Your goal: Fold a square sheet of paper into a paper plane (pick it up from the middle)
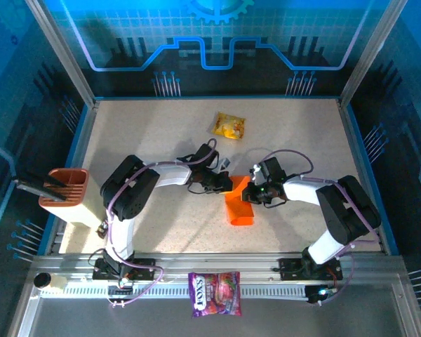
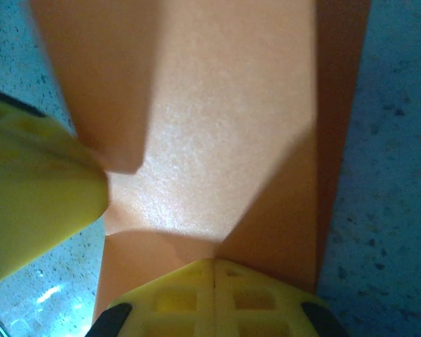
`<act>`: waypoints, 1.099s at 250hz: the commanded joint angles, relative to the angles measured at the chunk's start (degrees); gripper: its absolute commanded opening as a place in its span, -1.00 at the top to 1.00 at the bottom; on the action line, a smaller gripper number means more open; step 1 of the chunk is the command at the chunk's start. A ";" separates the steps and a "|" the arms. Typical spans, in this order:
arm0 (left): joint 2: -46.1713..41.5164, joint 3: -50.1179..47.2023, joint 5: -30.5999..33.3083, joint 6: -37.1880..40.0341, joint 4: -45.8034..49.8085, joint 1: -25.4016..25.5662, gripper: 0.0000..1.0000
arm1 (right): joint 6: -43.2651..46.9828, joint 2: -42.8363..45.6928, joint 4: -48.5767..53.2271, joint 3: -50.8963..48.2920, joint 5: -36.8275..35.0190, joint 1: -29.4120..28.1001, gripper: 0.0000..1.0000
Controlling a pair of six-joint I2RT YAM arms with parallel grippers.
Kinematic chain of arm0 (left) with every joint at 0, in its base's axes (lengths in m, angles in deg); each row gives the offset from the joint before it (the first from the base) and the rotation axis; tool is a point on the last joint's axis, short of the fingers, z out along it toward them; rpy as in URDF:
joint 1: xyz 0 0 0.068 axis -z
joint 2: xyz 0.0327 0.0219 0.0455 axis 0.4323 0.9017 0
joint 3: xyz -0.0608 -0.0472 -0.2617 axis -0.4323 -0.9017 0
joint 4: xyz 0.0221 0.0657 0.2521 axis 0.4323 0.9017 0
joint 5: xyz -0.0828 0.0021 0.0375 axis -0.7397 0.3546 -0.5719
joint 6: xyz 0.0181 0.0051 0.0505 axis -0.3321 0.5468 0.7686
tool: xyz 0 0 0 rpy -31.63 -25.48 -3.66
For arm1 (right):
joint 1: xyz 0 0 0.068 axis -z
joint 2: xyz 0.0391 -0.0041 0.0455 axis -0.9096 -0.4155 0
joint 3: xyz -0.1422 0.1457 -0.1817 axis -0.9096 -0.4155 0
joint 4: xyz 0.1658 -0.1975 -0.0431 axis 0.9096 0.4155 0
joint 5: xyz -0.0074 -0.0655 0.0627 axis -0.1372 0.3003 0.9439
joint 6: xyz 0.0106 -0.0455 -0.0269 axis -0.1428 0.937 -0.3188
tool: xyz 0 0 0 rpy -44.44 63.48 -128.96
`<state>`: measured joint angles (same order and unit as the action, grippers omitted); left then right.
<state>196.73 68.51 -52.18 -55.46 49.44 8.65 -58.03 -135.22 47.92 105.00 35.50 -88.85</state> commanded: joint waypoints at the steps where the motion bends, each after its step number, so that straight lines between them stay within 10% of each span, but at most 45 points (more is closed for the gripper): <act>1: 1.71 -2.41 2.08 2.66 0.97 -1.78 1.00 | 0.01 -1.01 6.23 -2.40 -4.65 1.34 1.00; 147: -0.10 5.78 -1.84 1.07 3.52 -0.60 1.00 | -0.04 -1.04 6.11 -2.48 -4.74 1.33 1.00; 275: 7.59 8.75 6.85 3.30 8.52 -3.56 1.00 | 0.09 -1.24 5.95 -2.46 -4.47 1.34 1.00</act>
<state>201.95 75.79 -50.17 -53.93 53.66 6.73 -58.01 -135.18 47.72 104.89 35.46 -88.63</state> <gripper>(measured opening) 0.053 0.058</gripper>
